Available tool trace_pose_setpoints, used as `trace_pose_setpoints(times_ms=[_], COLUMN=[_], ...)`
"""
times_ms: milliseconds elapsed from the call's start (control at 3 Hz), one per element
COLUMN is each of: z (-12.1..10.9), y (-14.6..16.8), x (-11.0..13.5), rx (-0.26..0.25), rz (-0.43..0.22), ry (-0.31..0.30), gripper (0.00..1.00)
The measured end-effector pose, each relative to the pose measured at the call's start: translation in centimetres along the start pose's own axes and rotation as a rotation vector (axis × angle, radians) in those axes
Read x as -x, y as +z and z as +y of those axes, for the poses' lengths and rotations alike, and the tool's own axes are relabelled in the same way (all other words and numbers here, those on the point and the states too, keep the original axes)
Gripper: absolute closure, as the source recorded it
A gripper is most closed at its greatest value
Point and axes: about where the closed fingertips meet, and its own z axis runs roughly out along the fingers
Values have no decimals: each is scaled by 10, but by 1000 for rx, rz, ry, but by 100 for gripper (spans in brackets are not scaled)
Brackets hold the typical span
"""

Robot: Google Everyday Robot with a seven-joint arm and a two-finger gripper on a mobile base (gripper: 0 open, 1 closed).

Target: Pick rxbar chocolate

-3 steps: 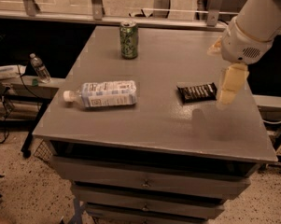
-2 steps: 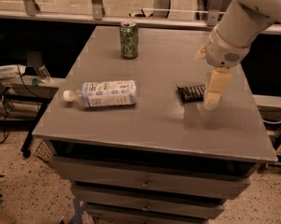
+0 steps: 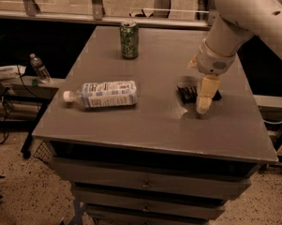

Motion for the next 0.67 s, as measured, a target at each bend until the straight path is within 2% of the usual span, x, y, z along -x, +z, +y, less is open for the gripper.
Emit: trace_pose_setpoints(times_ms=[333,667], z=[-6,-10], y=[9,13], x=[-7,-12], rx=[7,7], rz=[-3,-5], ry=[12,22], gripper=[17,41])
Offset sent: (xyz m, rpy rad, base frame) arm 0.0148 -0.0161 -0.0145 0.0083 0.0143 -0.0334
